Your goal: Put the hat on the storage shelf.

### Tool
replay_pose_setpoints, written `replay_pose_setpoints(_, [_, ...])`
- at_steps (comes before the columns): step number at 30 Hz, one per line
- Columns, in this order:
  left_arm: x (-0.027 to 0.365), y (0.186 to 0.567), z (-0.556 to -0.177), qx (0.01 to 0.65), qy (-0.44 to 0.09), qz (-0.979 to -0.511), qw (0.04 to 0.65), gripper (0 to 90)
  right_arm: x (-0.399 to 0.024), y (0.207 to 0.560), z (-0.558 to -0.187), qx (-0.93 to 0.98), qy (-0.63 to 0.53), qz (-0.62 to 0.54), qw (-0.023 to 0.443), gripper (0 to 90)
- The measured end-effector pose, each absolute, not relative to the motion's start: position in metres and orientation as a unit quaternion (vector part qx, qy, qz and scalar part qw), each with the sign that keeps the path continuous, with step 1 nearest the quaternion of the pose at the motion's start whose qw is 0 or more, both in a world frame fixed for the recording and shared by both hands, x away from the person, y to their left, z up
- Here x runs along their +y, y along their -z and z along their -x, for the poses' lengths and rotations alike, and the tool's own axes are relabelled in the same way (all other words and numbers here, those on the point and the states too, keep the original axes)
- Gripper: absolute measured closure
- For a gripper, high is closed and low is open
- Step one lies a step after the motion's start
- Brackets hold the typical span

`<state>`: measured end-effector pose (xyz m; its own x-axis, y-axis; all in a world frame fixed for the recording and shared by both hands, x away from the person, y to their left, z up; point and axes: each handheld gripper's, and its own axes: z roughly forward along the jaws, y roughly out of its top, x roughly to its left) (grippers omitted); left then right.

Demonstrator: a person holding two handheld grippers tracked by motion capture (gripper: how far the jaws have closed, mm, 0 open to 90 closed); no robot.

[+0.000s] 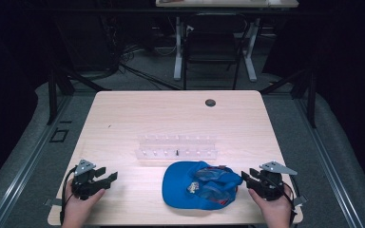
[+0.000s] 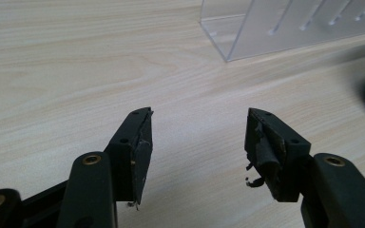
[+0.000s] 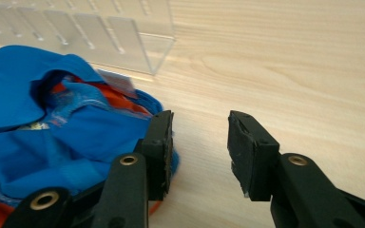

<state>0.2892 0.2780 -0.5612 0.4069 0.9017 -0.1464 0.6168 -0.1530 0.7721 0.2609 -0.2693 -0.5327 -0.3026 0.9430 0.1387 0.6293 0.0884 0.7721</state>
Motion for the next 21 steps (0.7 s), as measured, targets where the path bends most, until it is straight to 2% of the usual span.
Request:
replay_pose_setpoints(5, [0.276,0.562,-0.289,0.514,-0.182,-0.740,0.393,45.2,-0.285,0.533,-0.262,0.686,-0.388,-0.592,0.169,58.2])
replay_pose_setpoints(11, [0.275,0.562,-0.288,0.515,-0.182,-0.741,0.391,46.6,-0.285,0.534,-0.263,0.692,-0.388,-0.587,0.159,53.2])
replay_pose_setpoints(15, [0.275,0.562,-0.288,0.519,-0.178,-0.736,0.396,47.8,-0.280,0.532,-0.261,0.678,-0.397,-0.595,0.169,60.3])
replay_pose_setpoints(21, [0.275,0.563,-0.289,0.521,-0.173,-0.737,0.394,47.1,-0.278,0.533,-0.261,0.683,-0.392,-0.597,0.151,62.4])
